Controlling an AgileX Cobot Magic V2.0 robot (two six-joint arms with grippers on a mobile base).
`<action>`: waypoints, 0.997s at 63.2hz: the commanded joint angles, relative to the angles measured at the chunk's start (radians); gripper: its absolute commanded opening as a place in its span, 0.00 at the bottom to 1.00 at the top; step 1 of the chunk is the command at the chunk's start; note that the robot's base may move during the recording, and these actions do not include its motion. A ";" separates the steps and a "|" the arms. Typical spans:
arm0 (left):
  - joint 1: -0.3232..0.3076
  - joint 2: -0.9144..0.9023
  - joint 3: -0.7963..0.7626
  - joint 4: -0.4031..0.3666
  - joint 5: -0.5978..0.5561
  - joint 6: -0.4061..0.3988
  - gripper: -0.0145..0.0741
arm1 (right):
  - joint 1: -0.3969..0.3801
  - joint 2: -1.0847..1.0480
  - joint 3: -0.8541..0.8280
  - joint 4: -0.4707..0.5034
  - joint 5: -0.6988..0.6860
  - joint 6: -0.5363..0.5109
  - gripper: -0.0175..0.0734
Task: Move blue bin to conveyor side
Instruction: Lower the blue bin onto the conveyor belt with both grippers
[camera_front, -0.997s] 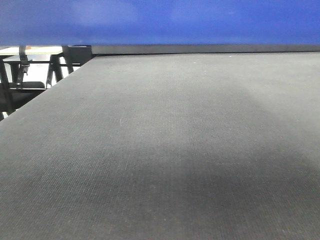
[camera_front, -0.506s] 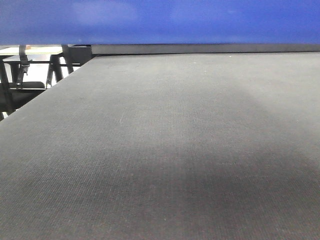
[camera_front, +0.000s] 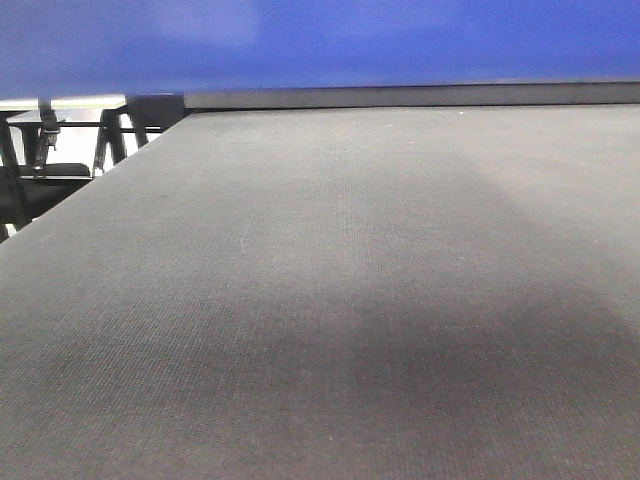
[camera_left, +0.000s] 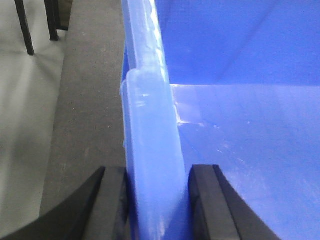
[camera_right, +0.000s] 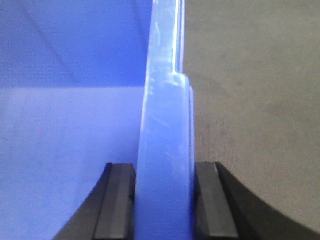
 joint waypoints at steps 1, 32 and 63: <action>0.000 0.020 0.010 0.024 -0.164 0.016 0.14 | -0.007 -0.007 0.039 -0.045 -0.148 -0.014 0.11; -0.011 0.218 0.283 -0.021 -0.532 0.017 0.14 | -0.007 0.115 0.331 -0.049 -0.539 -0.014 0.11; -0.097 0.418 0.281 0.020 -0.652 0.010 0.14 | -0.007 0.303 0.331 -0.049 -0.627 -0.014 0.11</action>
